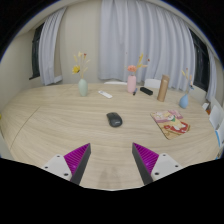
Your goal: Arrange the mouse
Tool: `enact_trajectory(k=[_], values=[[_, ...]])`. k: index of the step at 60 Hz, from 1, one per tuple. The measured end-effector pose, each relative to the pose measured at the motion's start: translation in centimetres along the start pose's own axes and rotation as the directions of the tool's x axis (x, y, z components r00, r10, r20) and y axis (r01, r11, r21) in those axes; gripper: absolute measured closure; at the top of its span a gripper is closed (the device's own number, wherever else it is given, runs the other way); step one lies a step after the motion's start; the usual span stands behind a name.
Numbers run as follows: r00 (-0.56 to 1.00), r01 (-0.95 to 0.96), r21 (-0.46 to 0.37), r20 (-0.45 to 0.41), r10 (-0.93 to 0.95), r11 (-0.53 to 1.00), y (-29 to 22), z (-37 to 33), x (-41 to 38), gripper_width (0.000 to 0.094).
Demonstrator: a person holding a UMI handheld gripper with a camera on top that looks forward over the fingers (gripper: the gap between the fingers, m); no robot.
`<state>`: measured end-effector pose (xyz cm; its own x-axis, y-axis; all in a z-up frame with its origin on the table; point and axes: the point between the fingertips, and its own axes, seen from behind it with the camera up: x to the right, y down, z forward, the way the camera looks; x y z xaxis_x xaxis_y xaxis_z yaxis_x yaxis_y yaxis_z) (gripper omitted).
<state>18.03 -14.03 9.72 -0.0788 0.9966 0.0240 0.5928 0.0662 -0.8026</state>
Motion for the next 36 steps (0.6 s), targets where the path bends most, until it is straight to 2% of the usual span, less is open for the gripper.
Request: enact_trajectory(k=[23,36], values=[[0.997,-0.05,-0.035,-0.066,0.048,0.998,-2.3,14.6,1.3,0.0077],[0.997,-0.04,-0.057,-0.071,0.036,0.998,-3.0,20.5,1.8,0.0074]])
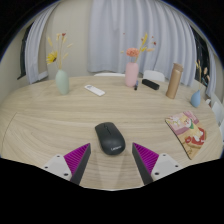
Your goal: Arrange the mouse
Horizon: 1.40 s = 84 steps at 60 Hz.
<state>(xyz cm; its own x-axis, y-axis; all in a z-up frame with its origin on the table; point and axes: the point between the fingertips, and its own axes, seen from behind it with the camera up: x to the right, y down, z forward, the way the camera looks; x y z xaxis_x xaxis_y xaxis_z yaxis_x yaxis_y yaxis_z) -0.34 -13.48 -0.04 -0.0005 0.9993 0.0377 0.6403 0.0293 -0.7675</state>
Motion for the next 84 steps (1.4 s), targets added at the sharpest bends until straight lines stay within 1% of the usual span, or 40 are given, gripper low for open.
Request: enact_trajectory(k=[7,14,21,30,36,39,50,51,57,63,67,71,75,79,84], values=[[1.0,0.004,-0.012,-0.007,-0.004,1.0,-0.6,2.5,0.2,0.0078],[1.0,0.005,-0.002,0.001,-0.005,1.0,-2.0,4.2,0.2,0.0081],[1.0,0.011,0.0,-0.001,-0.011,1.0,-3.2,5.6,0.3,0.0114],[0.999,0.008,-0.004,-0.035,-0.009,1.0,-4.0,6.5,1.2,0.0237],[0.999,0.006,-0.011,-0.034,-0.006,1.0,-4.0,6.8,1.1,0.0351],[1.0,0.001,-0.019,-0.025,-0.002,1.0,-3.9,6.8,0.8,0.0427],[1.0,-0.006,-0.035,-0.029,0.005,0.999,-3.8,6.8,0.8,0.0498],[1.0,-0.008,-0.035,-0.027,0.007,0.999,-3.9,6.8,0.8,0.0527],[1.0,-0.016,-0.043,-0.026,0.015,0.999,-3.9,6.6,0.8,0.0579],[0.999,-0.038,-0.065,-0.015,0.037,0.997,-4.2,5.5,0.9,0.0583],[0.999,-0.046,-0.041,-0.016,0.046,0.998,-6.0,3.7,1.7,0.0583],[0.999,-0.037,-0.001,-0.012,0.037,0.999,-9.0,1.6,3.1,0.0582],[0.999,-0.045,0.039,-0.025,0.046,0.998,-12.3,-0.2,5.9,0.0583],[0.997,-0.057,0.081,-0.054,0.061,0.995,-15.5,-1.5,10.0,0.0583],[0.991,-0.053,0.132,-0.114,0.068,0.99,-18.5,-2.2,16.5,0.0583]])
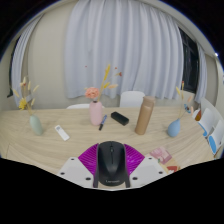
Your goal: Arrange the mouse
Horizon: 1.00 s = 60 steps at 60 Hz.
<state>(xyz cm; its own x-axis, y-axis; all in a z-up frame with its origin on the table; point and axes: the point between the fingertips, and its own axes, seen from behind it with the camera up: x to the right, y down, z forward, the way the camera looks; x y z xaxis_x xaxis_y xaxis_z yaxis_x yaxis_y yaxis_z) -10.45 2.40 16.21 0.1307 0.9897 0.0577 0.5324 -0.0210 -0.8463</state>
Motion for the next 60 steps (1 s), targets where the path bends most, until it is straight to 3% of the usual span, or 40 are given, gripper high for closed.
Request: enact_trajectory(k=[6,13,32,42,43,47,50,60], values=[[0.997,0.001,0.009,-0.074,0.0,1.0,-0.9,1.6,7.7,0.0585],[0.994,-0.017,-0.035,-0.104,0.013,0.999,2.0,3.9,14.8,0.0586],[1.0,0.017,-0.181,-0.006,-0.018,0.983,13.6,8.4,19.3,0.0583],[0.999,-0.002,-0.225,0.041,0.012,0.974,16.2,9.0,19.1,0.0434],[0.999,-0.001,-0.218,0.042,0.011,0.976,16.1,8.9,19.2,0.0387],[0.999,0.012,-0.217,0.033,-0.004,0.976,15.9,8.5,19.8,0.0051],[0.999,0.013,-0.211,0.038,-0.005,0.977,15.3,7.9,20.0,0.0099],[0.999,-0.006,-0.176,0.039,0.013,0.984,12.4,2.5,20.4,0.0075]])
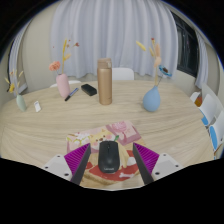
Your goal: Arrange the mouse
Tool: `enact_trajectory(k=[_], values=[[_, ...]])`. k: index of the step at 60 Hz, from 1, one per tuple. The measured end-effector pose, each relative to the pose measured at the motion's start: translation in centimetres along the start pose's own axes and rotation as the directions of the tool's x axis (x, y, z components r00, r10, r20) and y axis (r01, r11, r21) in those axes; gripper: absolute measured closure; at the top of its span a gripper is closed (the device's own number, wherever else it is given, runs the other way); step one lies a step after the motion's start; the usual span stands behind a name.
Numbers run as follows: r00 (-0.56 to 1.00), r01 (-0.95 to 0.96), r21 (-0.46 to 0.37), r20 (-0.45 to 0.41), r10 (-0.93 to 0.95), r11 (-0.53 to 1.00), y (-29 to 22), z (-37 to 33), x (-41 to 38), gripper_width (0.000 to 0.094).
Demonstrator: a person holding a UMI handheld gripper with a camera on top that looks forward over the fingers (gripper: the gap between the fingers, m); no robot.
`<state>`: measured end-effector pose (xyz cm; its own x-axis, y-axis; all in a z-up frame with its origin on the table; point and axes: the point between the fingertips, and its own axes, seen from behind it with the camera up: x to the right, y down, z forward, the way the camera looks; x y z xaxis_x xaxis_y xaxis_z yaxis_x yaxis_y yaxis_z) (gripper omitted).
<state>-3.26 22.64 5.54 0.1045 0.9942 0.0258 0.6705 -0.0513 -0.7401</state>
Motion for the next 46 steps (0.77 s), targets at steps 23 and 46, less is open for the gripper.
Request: enact_trajectory(k=[23,46], values=[[1.0,0.02,-0.003,0.025,-0.02,1.0,5.4,-17.2,-1.3,0.0083],[0.999,0.027,-0.015,0.024,-0.026,1.0,8.6,-20.6,-1.7,0.008]])
